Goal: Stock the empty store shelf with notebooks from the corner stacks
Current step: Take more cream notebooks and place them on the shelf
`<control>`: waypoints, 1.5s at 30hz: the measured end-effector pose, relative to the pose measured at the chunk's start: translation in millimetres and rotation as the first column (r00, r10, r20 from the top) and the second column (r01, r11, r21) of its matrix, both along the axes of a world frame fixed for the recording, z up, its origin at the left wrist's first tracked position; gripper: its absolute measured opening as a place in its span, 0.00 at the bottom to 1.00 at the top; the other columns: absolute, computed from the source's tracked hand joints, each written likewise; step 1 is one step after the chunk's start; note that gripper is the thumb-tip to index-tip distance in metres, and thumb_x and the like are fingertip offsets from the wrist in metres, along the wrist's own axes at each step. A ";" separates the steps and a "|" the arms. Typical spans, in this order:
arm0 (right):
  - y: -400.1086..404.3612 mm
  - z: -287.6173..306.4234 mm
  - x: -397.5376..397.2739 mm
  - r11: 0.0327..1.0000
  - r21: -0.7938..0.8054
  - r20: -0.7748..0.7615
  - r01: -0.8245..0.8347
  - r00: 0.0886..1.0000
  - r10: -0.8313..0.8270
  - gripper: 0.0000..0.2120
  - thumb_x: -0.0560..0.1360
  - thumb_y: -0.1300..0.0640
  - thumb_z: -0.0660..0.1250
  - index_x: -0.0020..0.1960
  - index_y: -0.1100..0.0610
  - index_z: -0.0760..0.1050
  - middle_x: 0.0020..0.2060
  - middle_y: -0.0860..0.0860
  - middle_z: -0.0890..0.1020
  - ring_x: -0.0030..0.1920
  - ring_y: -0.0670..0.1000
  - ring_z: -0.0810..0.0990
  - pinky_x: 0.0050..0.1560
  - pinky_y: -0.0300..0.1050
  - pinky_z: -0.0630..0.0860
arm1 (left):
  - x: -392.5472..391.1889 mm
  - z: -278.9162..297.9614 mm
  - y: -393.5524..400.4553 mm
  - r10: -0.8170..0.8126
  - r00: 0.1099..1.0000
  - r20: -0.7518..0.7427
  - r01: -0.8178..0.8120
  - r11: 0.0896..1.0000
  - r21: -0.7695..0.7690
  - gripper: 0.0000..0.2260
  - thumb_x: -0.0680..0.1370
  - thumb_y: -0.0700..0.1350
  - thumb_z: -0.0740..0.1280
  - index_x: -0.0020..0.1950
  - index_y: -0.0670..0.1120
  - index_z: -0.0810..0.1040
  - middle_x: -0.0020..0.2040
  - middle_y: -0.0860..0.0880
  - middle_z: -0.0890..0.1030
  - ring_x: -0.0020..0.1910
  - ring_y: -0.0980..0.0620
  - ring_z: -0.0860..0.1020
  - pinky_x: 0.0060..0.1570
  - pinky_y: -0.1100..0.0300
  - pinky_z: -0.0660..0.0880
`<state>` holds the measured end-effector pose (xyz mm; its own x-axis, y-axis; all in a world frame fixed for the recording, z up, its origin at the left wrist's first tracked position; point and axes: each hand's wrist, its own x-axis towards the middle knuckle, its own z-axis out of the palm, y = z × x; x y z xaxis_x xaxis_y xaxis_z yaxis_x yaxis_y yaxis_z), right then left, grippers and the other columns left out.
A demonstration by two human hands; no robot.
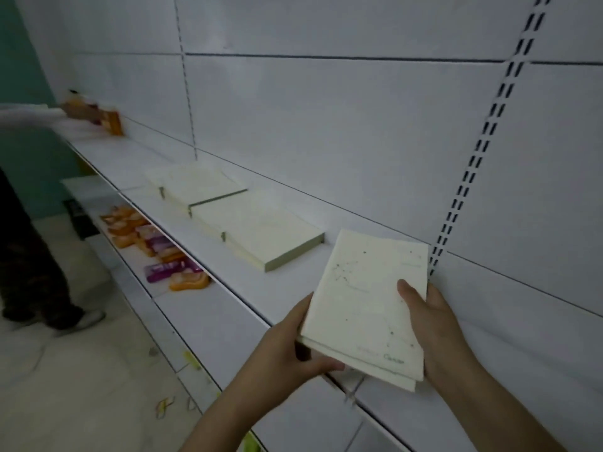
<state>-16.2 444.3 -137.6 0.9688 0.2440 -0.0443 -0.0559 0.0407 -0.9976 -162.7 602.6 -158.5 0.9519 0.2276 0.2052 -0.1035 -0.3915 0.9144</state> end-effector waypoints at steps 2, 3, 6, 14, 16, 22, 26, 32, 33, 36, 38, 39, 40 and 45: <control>39.1 1.4 -3.1 1.000 0.017 -0.019 -0.020 1.000 0.021 0.12 0.79 0.48 0.63 0.62 0.49 0.73 0.49 0.49 0.81 0.48 0.51 0.81 0.41 0.45 0.76 | -1.9 6.6 34.9 0.031 0.999 0.027 -0.032 0.998 0.061 0.39 0.72 0.45 0.76 0.69 0.74 0.59 0.60 0.69 0.76 0.53 0.61 0.78 0.50 0.61 0.79; 57.1 2.5 -4.2 0.999 0.028 -0.031 -0.034 0.999 0.035 0.12 0.80 0.48 0.63 0.62 0.49 0.73 0.49 0.49 0.81 0.48 0.51 0.81 0.41 0.45 0.76 | -1.6 7.6 50.9 0.055 0.998 0.038 -0.058 0.995 0.078 0.40 0.72 0.45 0.76 0.69 0.74 0.57 0.61 0.71 0.74 0.53 0.62 0.77 0.47 0.64 0.78; 103.4 8.5 -5.0 0.997 0.037 -0.054 -0.072 0.996 0.074 0.09 0.80 0.49 0.62 0.60 0.47 0.74 0.49 0.48 0.83 0.47 0.51 0.82 0.41 0.45 0.77 | 1.6 3.3 94.7 0.118 0.992 0.040 -0.120 0.992 0.047 0.40 0.70 0.46 0.77 0.72 0.69 0.59 0.64 0.69 0.72 0.57 0.63 0.74 0.48 0.65 0.78; 215.2 10.7 21.1 0.990 -0.061 0.021 -0.129 0.991 0.130 0.08 0.81 0.49 0.59 0.57 0.49 0.73 0.49 0.48 0.83 0.48 0.51 0.83 0.49 0.51 0.80 | 16.2 0.3 204.6 0.205 0.979 -0.005 -0.203 0.974 0.103 0.38 0.70 0.49 0.77 0.68 0.73 0.57 0.61 0.69 0.73 0.54 0.65 0.75 0.48 0.70 0.75; 246.1 8.5 33.2 0.984 -0.101 0.031 -0.145 0.988 0.149 0.11 0.80 0.50 0.60 0.59 0.53 0.73 0.50 0.49 0.83 0.50 0.52 0.82 0.54 0.55 0.79 | 24.1 2.2 237.5 0.205 0.978 -0.032 -0.200 0.973 0.114 0.37 0.70 0.48 0.77 0.66 0.73 0.58 0.57 0.74 0.74 0.53 0.67 0.75 0.47 0.75 0.73; 325.5 0.7 81.0 0.966 -0.168 -0.006 -0.199 0.980 0.201 0.07 0.79 0.50 0.61 0.53 0.53 0.73 0.49 0.51 0.82 0.51 0.53 0.81 0.57 0.59 0.77 | 68.7 8.3 337.3 0.184 0.979 -0.088 -0.157 0.956 0.249 0.36 0.70 0.52 0.77 0.70 0.71 0.61 0.58 0.68 0.77 0.43 0.62 0.76 0.47 0.65 0.76; 366.5 9.3 111.9 0.964 -0.133 -0.044 -0.231 0.973 0.227 0.08 0.78 0.53 0.62 0.53 0.55 0.75 0.49 0.51 0.84 0.49 0.51 0.83 0.56 0.55 0.78 | 105.7 19.4 394.1 0.175 0.980 -0.098 -0.128 0.922 0.365 0.36 0.70 0.53 0.76 0.71 0.71 0.59 0.54 0.60 0.77 0.36 0.56 0.69 0.43 0.62 0.74; 398.0 23.6 137.9 0.896 -0.108 -0.309 -0.431 0.871 0.382 0.27 0.69 0.51 0.73 0.65 0.59 0.72 0.65 0.63 0.74 0.68 0.60 0.71 0.70 0.58 0.66 | 148.2 21.7 464.2 0.225 0.928 -0.296 0.066 0.683 0.727 0.55 0.61 0.81 0.57 0.80 0.52 0.49 0.74 0.56 0.61 0.67 0.56 0.63 0.67 0.61 0.64; 401.1 24.7 140.5 0.896 -0.039 -0.385 -0.443 0.834 0.395 0.29 0.70 0.55 0.74 0.67 0.62 0.69 0.70 0.64 0.68 0.72 0.61 0.65 0.72 0.56 0.64 | 153.4 20.8 471.4 0.214 0.927 -0.308 0.103 0.645 0.757 0.59 0.57 0.83 0.54 0.80 0.51 0.50 0.74 0.55 0.63 0.68 0.54 0.61 0.68 0.59 0.63; 407.6 30.8 144.5 0.887 0.046 -0.493 -0.460 0.761 0.421 0.32 0.73 0.58 0.71 0.73 0.60 0.61 0.76 0.62 0.54 0.76 0.60 0.56 0.74 0.55 0.60 | 168.0 21.1 482.9 0.159 0.942 -0.297 0.120 0.664 0.738 0.53 0.62 0.72 0.69 0.79 0.51 0.54 0.71 0.55 0.66 0.64 0.57 0.63 0.62 0.64 0.66; 411.0 32.5 146.8 0.901 0.044 -0.517 -0.431 0.762 0.389 0.38 0.74 0.58 0.70 0.77 0.59 0.52 0.77 0.62 0.52 0.76 0.60 0.57 0.74 0.55 0.59 | 174.2 22.2 486.7 0.121 0.947 -0.298 0.132 0.698 0.703 0.49 0.65 0.63 0.76 0.79 0.52 0.55 0.70 0.57 0.65 0.63 0.59 0.64 0.60 0.66 0.66; 412.6 34.1 145.0 0.912 0.030 -0.527 -0.408 0.769 0.361 0.39 0.74 0.58 0.69 0.77 0.60 0.51 0.77 0.62 0.52 0.75 0.60 0.58 0.73 0.55 0.59 | 175.9 21.9 488.4 0.104 0.947 -0.305 0.148 0.700 0.699 0.48 0.65 0.62 0.76 0.79 0.53 0.55 0.70 0.57 0.65 0.64 0.59 0.64 0.61 0.65 0.66; 413.3 33.6 143.6 0.922 0.021 -0.531 -0.386 0.777 0.338 0.39 0.74 0.58 0.69 0.77 0.60 0.50 0.77 0.62 0.52 0.75 0.60 0.59 0.73 0.55 0.59 | 177.5 21.7 489.1 0.084 0.946 -0.312 0.169 0.695 0.699 0.48 0.66 0.62 0.76 0.79 0.53 0.54 0.70 0.57 0.65 0.65 0.58 0.64 0.62 0.65 0.67; 422.9 33.9 133.0 0.948 -0.043 -0.534 -0.316 0.809 0.246 0.35 0.60 0.54 0.76 0.63 0.55 0.65 0.63 0.57 0.64 0.63 0.56 0.66 0.67 0.56 0.65 | 182.5 25.7 478.7 0.067 0.937 -0.343 0.252 0.549 0.797 0.47 0.70 0.62 0.72 0.80 0.49 0.49 0.68 0.51 0.70 0.65 0.52 0.67 0.61 0.62 0.69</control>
<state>116.8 867.2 -103.7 0.6844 0.4606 -0.5652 -0.5525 -0.1780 -0.8142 19.8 1081.3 -132.8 0.9989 0.0179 -0.0430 0.0254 -0.9835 0.1788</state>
